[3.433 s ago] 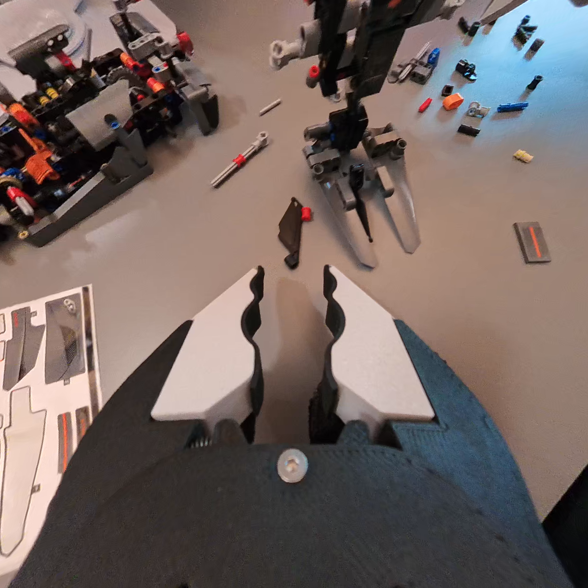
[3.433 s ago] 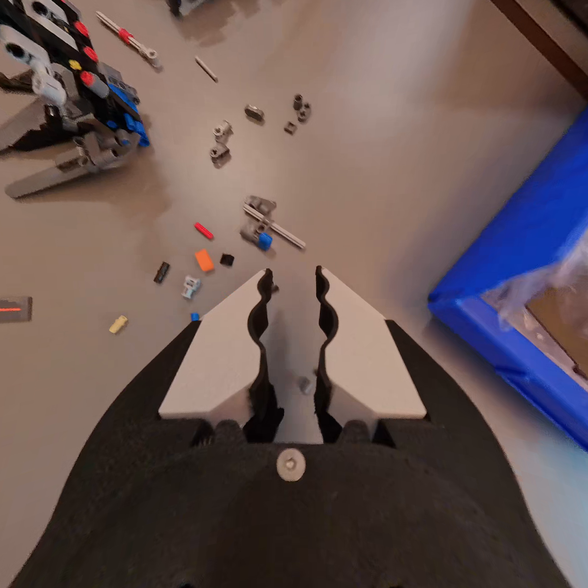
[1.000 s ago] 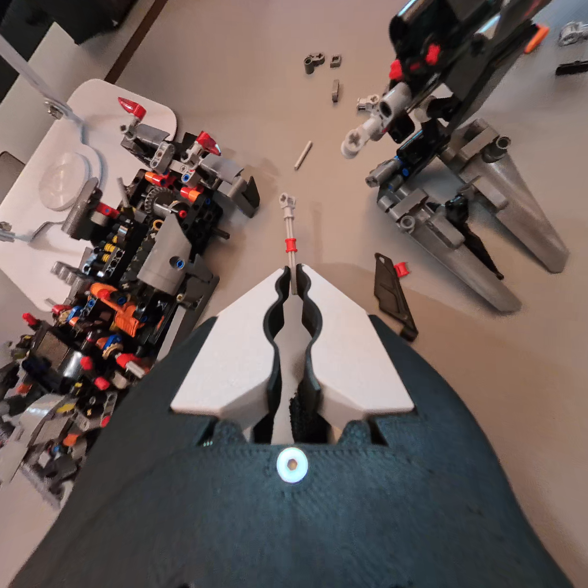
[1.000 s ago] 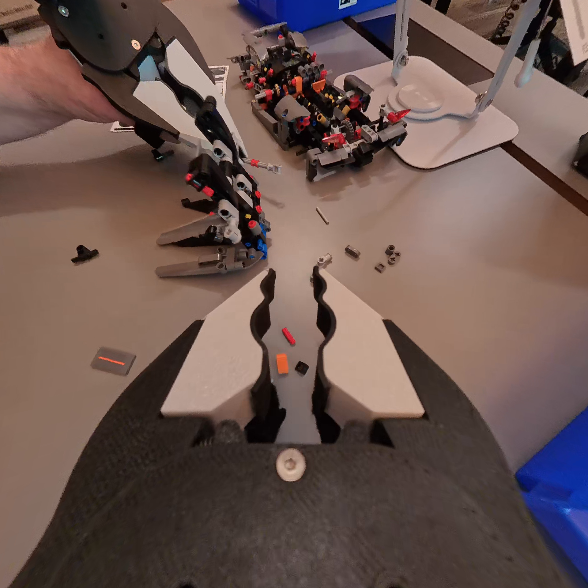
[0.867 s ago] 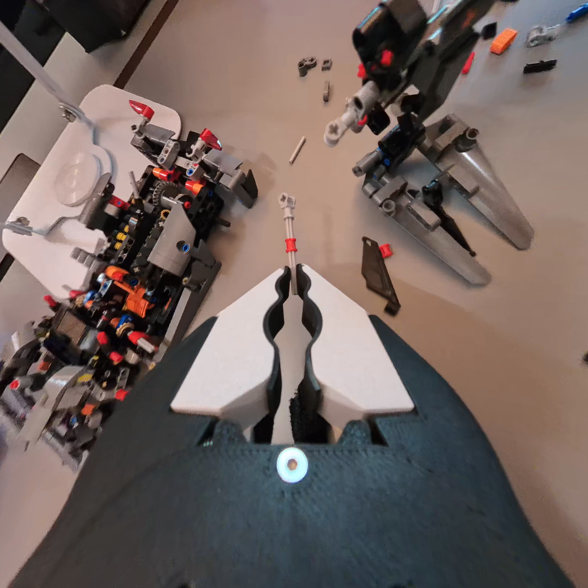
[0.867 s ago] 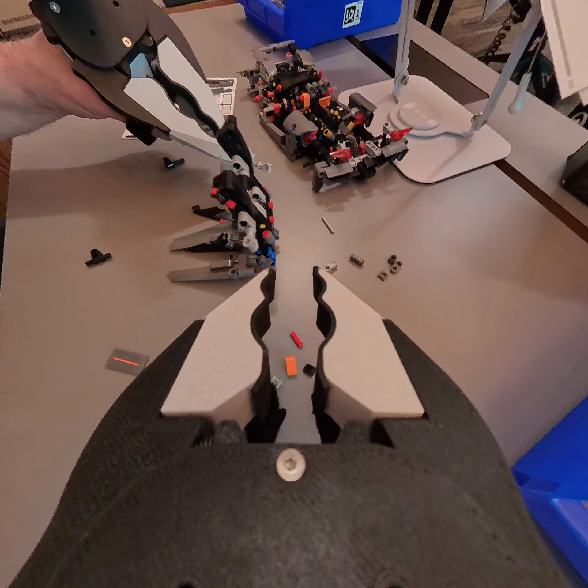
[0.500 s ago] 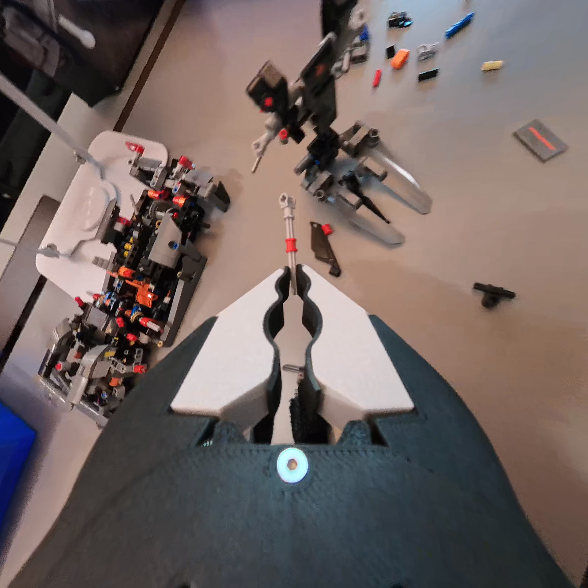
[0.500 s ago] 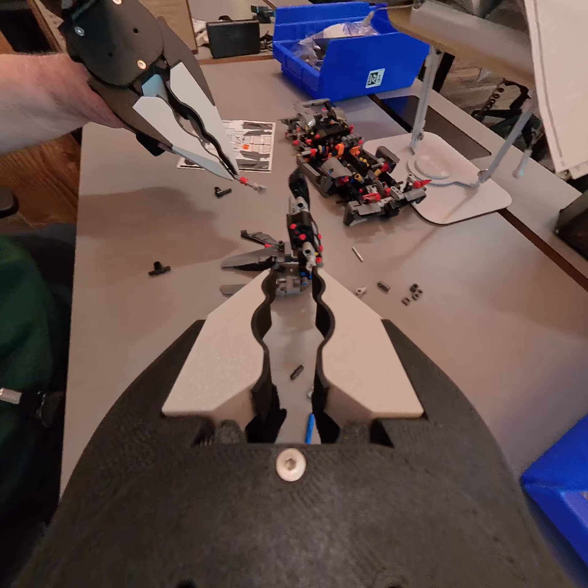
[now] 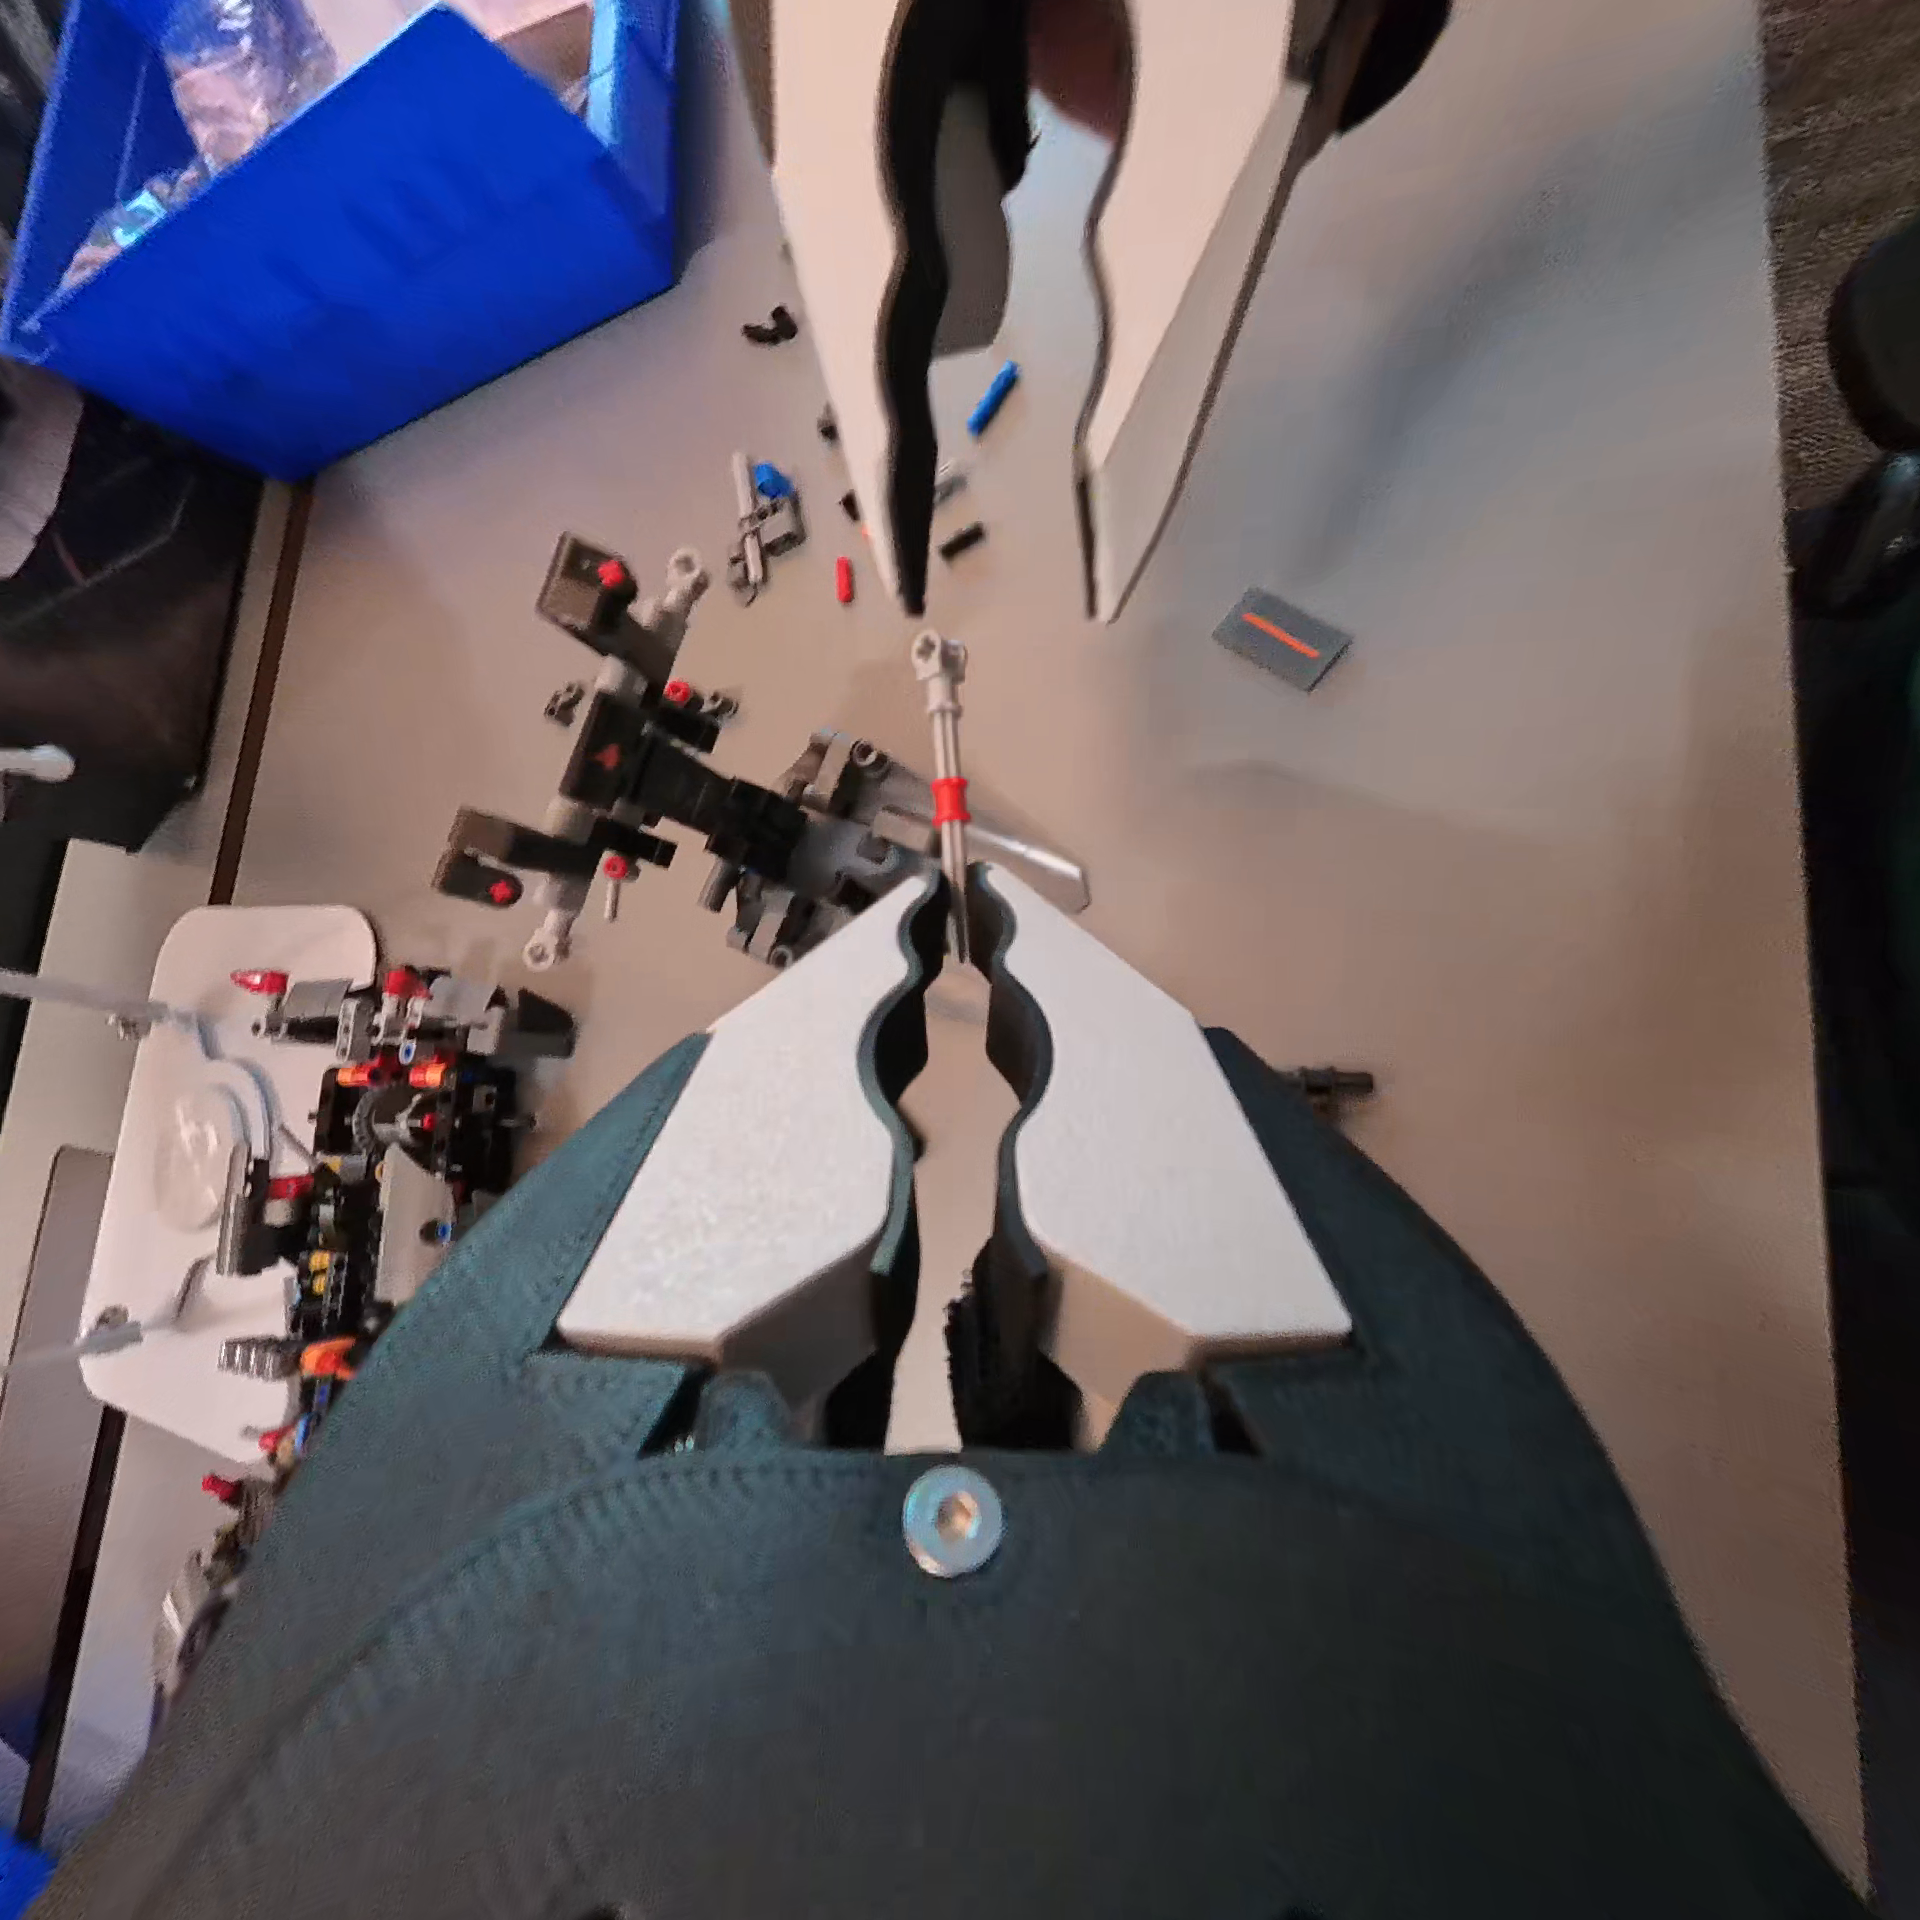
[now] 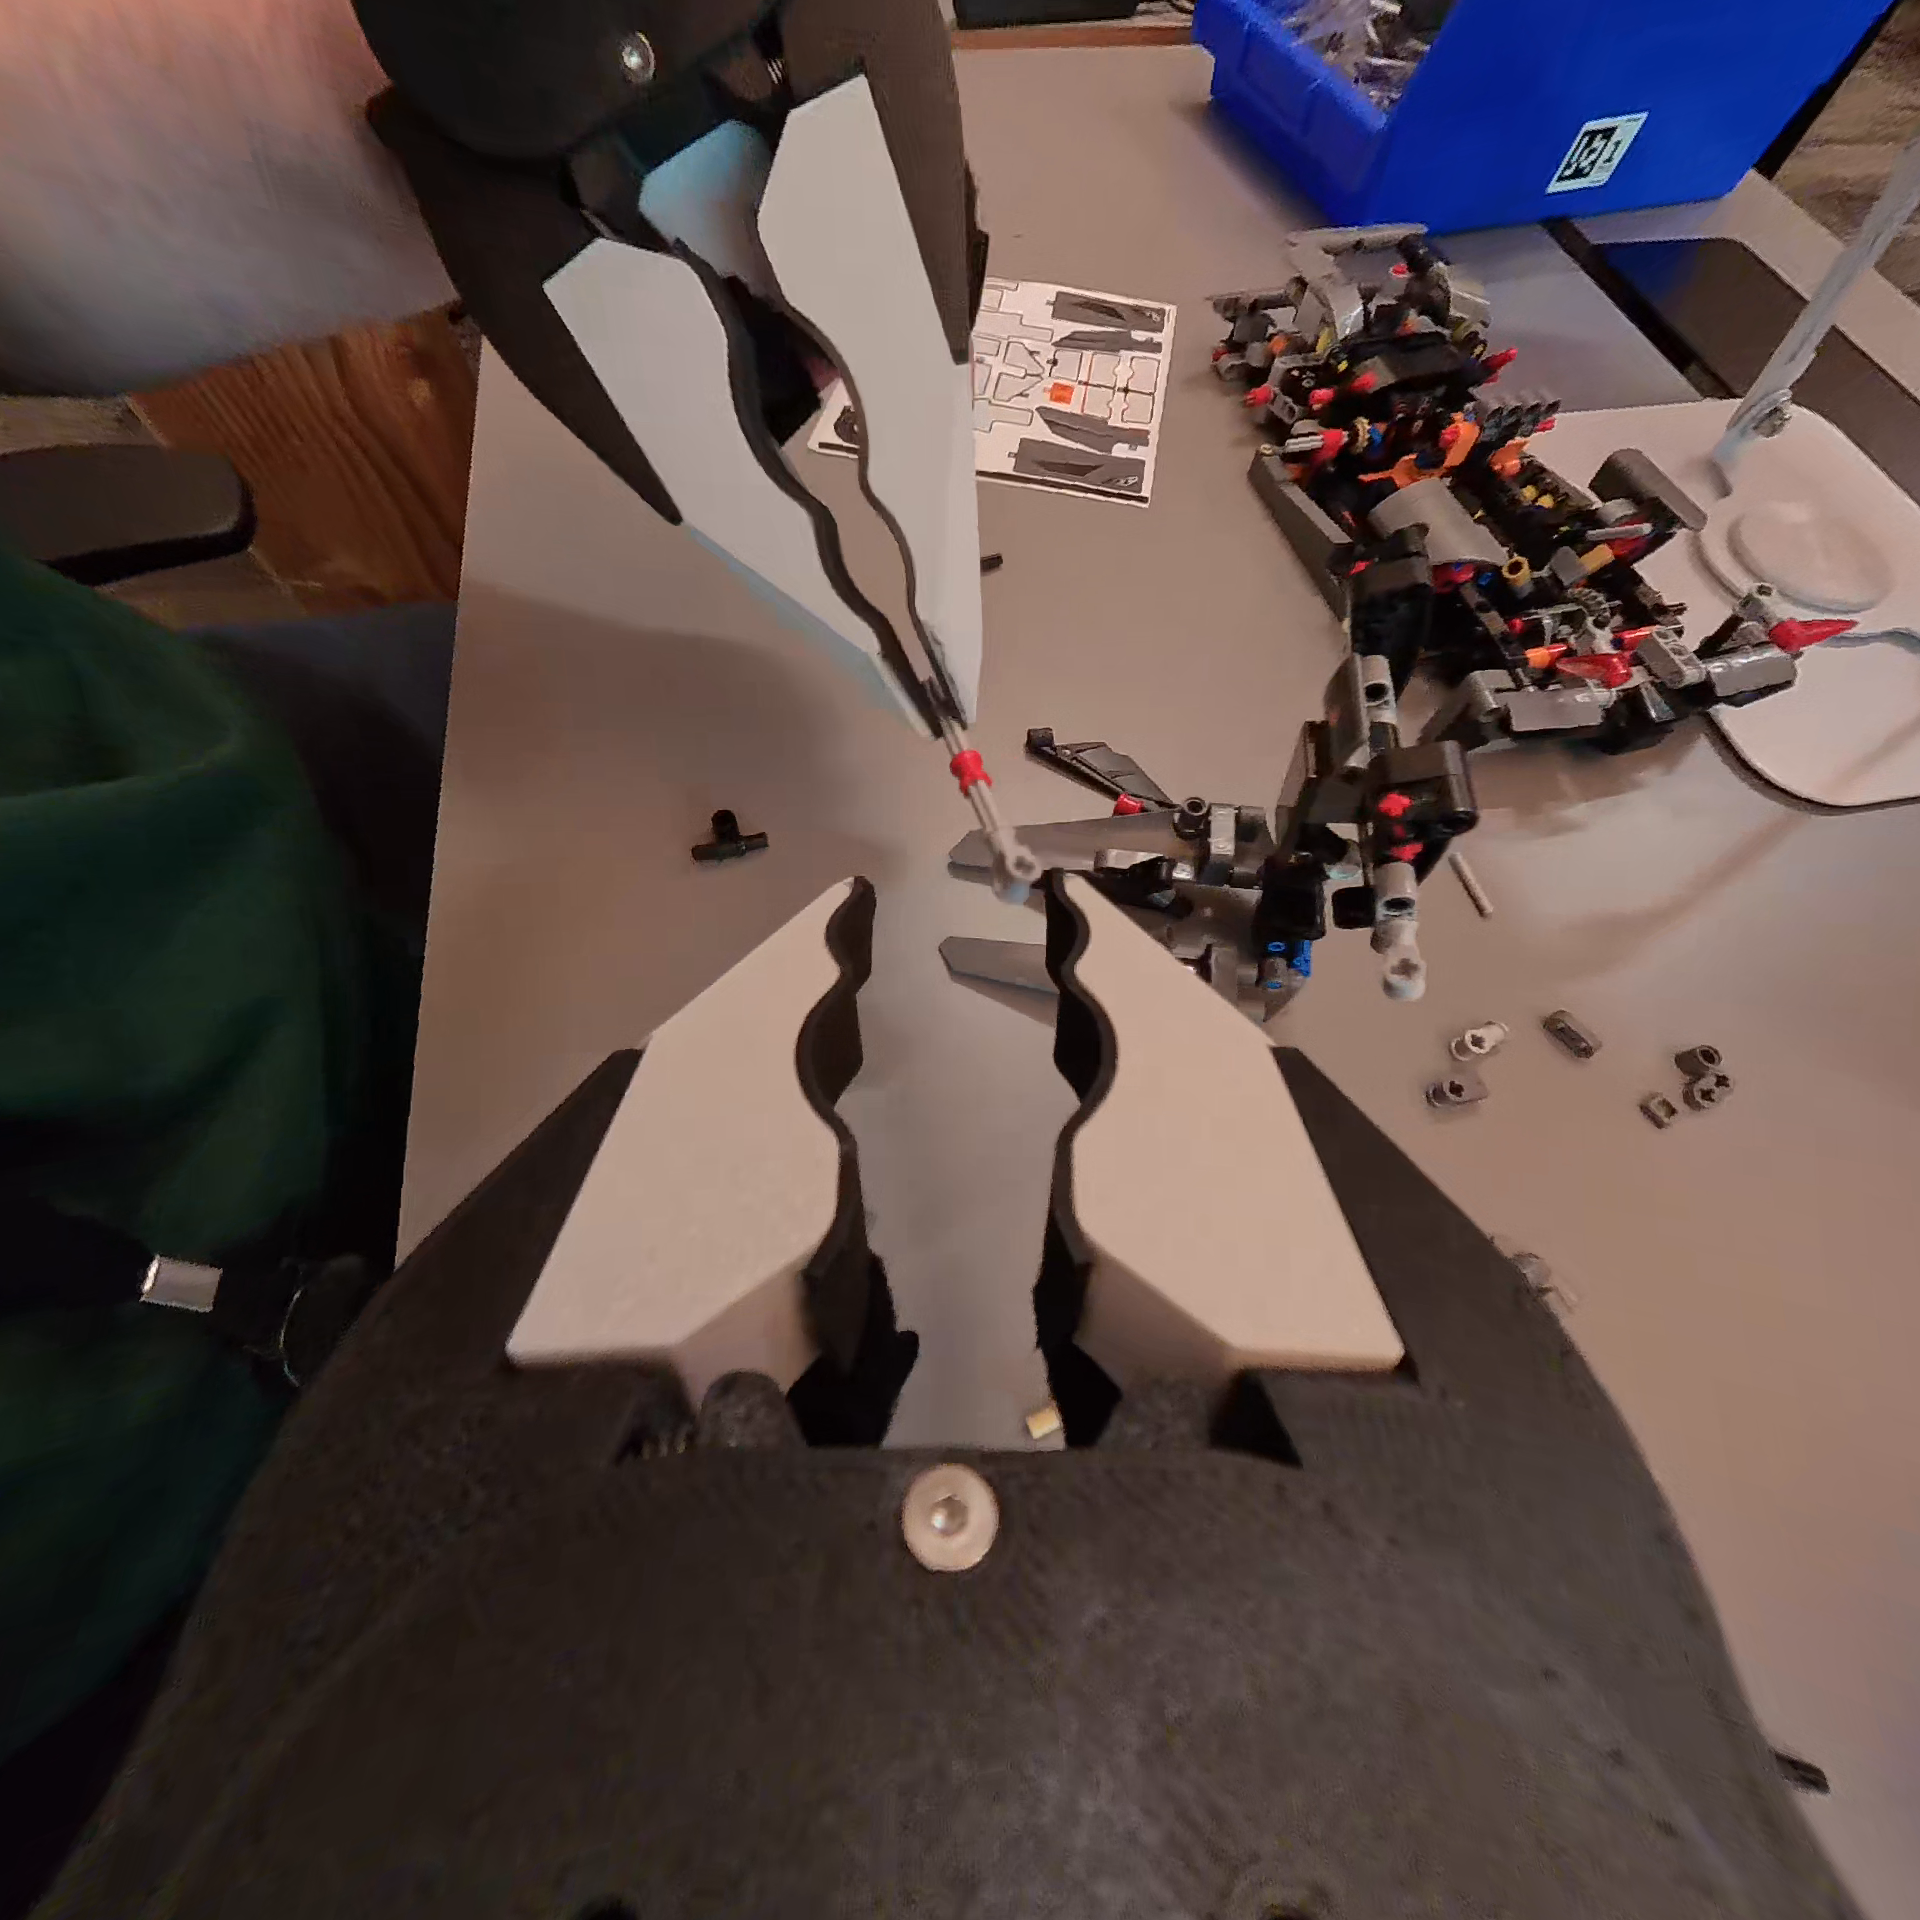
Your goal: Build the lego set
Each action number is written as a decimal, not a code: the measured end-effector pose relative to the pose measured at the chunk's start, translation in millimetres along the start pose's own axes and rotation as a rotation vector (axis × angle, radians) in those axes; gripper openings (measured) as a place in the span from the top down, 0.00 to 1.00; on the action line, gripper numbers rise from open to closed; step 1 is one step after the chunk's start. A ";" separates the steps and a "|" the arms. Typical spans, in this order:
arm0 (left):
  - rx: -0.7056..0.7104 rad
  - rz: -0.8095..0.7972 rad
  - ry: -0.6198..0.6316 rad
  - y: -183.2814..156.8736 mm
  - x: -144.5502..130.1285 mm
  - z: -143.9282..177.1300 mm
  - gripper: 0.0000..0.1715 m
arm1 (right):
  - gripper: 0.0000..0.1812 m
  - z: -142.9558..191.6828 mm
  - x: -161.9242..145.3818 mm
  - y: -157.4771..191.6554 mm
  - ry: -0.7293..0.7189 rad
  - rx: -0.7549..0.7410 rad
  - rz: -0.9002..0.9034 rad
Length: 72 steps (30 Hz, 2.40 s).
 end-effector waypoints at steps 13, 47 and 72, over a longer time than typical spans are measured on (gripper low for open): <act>-0.056 -0.052 -0.030 -15.4 14.4 -7.0 0.99 | 0.97 -7.6 -7.6 8.8 0.022 0.049 0.019; -0.105 -0.029 -0.087 -23.3 17.1 -8.8 0.99 | 0.97 -10.7 -15.6 16.3 0.029 0.075 0.018; -0.090 0.014 -0.097 -17.4 10.7 -11.4 0.99 | 0.88 7.2 -26.4 3.8 0.021 0.011 -0.045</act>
Point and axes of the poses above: each gripper's, where its closed fingertips meet, z back along the fingers, x out of its top, y = z × x across the jaws, the point moved 5 cm from there along z, back along the fingers, and after that the axes turned 1 degree about -x, right-handed, at the moved point
